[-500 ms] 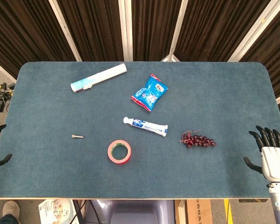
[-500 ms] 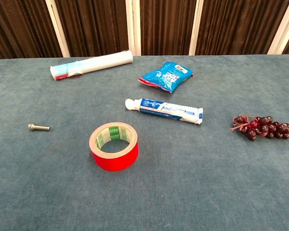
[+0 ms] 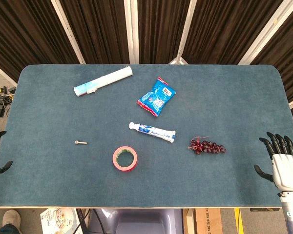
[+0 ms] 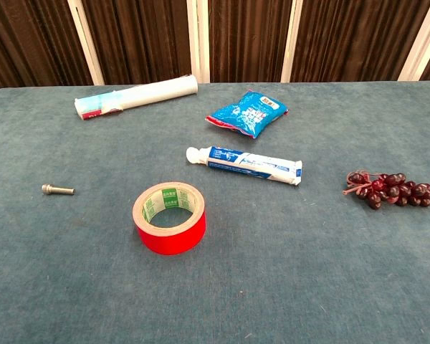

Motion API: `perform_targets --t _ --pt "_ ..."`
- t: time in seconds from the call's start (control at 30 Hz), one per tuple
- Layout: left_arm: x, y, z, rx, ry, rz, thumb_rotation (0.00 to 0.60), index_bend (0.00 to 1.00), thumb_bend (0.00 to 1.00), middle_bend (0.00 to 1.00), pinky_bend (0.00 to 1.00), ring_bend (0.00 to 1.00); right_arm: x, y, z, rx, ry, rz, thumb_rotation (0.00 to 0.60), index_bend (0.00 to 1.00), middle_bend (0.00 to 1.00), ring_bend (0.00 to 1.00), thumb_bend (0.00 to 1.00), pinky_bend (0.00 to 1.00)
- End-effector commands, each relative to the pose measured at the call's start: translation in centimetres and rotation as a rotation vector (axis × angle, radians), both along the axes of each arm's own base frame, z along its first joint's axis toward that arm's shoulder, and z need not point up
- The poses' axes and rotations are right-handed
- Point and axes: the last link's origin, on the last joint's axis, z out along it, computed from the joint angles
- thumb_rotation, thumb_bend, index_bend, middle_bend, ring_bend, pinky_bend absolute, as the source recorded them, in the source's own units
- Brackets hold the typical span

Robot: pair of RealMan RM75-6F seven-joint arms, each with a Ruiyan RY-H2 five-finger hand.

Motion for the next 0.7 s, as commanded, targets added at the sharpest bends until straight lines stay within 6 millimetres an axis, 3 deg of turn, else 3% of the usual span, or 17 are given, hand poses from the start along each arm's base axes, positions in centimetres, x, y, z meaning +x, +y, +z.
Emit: perform_targets --t 0.03,0.33,0.5,0.7 --pt "-0.1 0.4 -0.2 -0.007 -0.005 0.011 0.6 0.17 0.28 0.91 1.0 0.87 -0.2 0.1 -0.1 0.011 0.015 -0.007 0.6 0.2 0.12 0.07 0.21 0.0" --pt "-0.4 1.6 -0.7 -0.035 -0.012 0.018 0.6 0.19 0.27 0.91 1.0 0.87 -0.2 0.1 0.1 -0.006 0.008 -0.015 0.6 0.2 0.12 0.07 0.21 0.0" --pt "0.5 5.0 -0.9 -0.123 -0.004 0.029 0.6 0.2 0.26 0.91 1.0 0.87 -0.3 0.1 0.1 -0.006 0.01 -0.022 0.6 0.2 0.12 0.07 0.21 0.0" --pt "4.0 9.5 -1.5 -0.252 0.034 0.023 0.6 0.27 0.27 0.92 1.0 0.87 -0.3 0.1 0.0 -0.003 0.017 -0.027 0.6 0.2 0.12 0.07 0.21 0.0"
